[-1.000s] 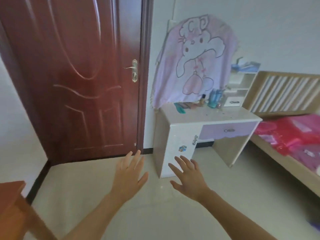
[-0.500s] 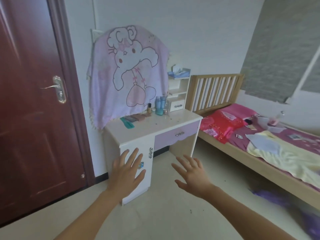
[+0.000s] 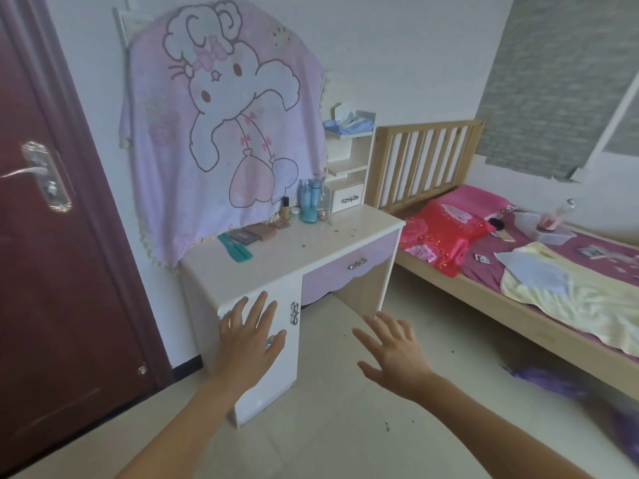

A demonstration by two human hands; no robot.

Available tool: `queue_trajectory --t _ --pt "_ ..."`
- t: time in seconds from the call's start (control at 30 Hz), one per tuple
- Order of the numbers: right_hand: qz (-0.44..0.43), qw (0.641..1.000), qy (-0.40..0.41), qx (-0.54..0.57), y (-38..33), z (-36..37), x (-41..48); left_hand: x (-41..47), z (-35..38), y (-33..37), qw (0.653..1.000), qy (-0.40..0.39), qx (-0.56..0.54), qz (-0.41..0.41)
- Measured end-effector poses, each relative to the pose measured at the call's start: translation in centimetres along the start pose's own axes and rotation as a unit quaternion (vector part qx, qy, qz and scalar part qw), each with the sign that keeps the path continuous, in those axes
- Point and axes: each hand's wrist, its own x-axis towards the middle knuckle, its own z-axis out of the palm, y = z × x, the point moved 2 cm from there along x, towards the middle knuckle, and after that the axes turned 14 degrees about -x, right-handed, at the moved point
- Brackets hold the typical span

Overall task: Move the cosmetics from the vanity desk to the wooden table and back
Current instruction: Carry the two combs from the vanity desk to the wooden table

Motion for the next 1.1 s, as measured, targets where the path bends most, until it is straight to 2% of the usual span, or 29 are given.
queue_trajectory --t 0.13,0.33,0.47,0.53,0.6,0.7,0.87,1.1 --pt "-0.002 0.999 0.017 0.031 3.6 4.1 3.5 5.1 2.2 0.8 1.0 0.012 0.008 -0.021" --pt "-0.008 0.997 -0.009 0.08 8.5 11.6 10.2 12.5 5.1 0.8 0.994 0.039 -0.006 -0.106" --pt "-0.054 0.994 -0.017 0.095 9.2 16.8 13.4 14.7 7.1 -0.4 0.965 0.118 -0.065 -0.227" --pt "-0.065 0.989 -0.03 0.126 8.8 18.7 14.5 14.5 8.3 -1.1 0.956 0.127 -0.056 -0.257" --pt "-0.095 0.984 -0.028 0.145 7.6 20.3 14.9 13.9 9.7 -2.3 0.96 0.076 -0.039 -0.266" --pt "-0.126 0.973 -0.044 0.187 5.8 22.1 16.5 13.7 10.4 -4.6 0.948 0.045 -0.021 -0.316" --pt "-0.149 0.956 -0.082 0.237 2.2 24.1 20.8 15.2 11.0 -9.4 0.936 0.048 -0.002 -0.348" --pt "-0.212 0.944 -0.138 0.212 0.0 28.3 29.5 21.2 12.6 -16.0 0.92 0.094 -0.048 -0.378"
